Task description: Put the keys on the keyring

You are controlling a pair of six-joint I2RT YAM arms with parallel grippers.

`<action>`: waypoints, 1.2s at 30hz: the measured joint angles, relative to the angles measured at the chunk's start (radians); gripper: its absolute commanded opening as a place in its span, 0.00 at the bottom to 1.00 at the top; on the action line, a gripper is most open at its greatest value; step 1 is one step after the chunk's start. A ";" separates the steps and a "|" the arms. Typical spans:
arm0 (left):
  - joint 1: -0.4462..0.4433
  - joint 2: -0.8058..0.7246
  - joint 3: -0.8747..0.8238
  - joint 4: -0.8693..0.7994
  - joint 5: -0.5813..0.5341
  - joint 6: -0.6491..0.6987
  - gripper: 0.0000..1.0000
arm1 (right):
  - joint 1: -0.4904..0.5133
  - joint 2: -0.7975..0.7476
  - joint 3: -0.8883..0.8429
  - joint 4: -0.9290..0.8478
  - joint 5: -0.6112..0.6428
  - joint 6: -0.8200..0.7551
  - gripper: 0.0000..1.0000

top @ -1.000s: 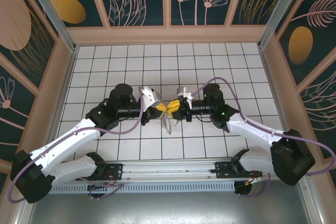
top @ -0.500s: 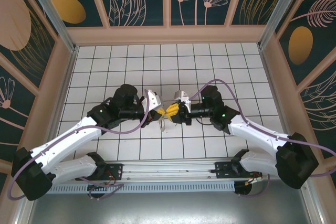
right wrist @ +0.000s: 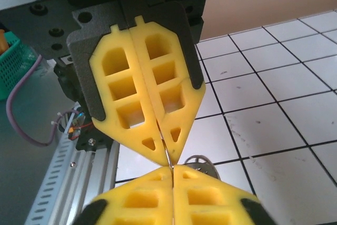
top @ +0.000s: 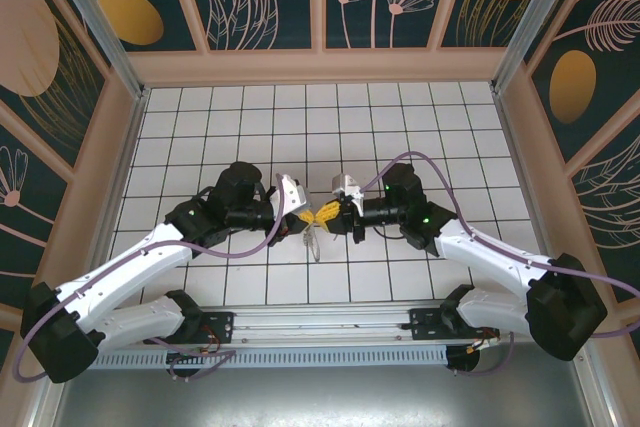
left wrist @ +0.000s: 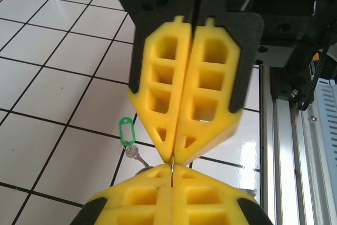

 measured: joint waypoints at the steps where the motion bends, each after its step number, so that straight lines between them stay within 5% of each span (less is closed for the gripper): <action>1: 0.000 -0.001 0.000 -0.002 0.002 0.000 0.00 | 0.000 0.000 0.000 -0.002 -0.001 0.000 0.00; 8: 0.000 -0.009 0.000 -0.001 0.007 0.000 0.00 | 0.000 -0.006 0.002 -0.003 -0.003 0.000 0.00; 11: 0.000 -0.028 -0.011 0.029 0.026 -0.012 0.20 | -0.006 -0.027 -0.002 0.017 -0.005 0.011 0.00; 16: -0.003 -0.112 -0.071 0.137 0.068 -0.063 0.28 | -0.059 -0.082 -0.065 0.181 -0.050 0.103 0.00; 36: -0.006 -0.213 -0.212 0.481 0.064 -0.199 0.32 | -0.095 -0.052 -0.158 0.678 -0.153 0.391 0.00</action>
